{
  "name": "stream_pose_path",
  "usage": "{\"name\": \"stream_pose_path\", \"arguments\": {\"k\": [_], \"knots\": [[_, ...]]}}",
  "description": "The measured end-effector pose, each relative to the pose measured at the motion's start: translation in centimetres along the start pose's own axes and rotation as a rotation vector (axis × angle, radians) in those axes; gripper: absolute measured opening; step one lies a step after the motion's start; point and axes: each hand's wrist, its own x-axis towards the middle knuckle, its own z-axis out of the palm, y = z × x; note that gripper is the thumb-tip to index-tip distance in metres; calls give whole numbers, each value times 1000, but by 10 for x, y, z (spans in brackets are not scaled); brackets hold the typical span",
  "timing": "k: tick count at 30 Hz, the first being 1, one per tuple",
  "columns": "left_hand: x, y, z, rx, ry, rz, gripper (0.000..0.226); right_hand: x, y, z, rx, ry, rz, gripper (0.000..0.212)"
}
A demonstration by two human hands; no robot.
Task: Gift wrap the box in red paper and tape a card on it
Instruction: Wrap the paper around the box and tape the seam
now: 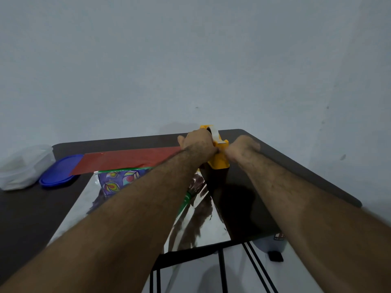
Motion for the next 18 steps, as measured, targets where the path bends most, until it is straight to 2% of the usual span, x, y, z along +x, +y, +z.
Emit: {"name": "stream_pose_path", "arguments": {"k": [2,4,6,8,10,13,16,18], "knots": [[-4,1,-1,21,-6,9,36,-2,11,1,-77,-53,23,42],[-5,2,-4,25,-35,6,29,-2,19,-1,-5,-30,-3,39],[-5,0,-11,-38,-54,-22,17,4,18,-7,97,19,-133,17],[-7,-6,-26,-220,-15,-67,19,1,10,-18,106,-10,-310,20],[-10,-13,-46,-501,-14,-99,16,-2,3,-24,81,-42,-461,22],[-21,-29,-78,-709,-138,-104,18,-14,-13,-29,34,-69,-582,21],[-35,-48,-101,-657,-193,-65,18,-25,-25,-27,21,-101,-707,25],[-46,-59,-114,-564,-183,-42,26,-33,-34,-25,38,-139,-757,24]]}}
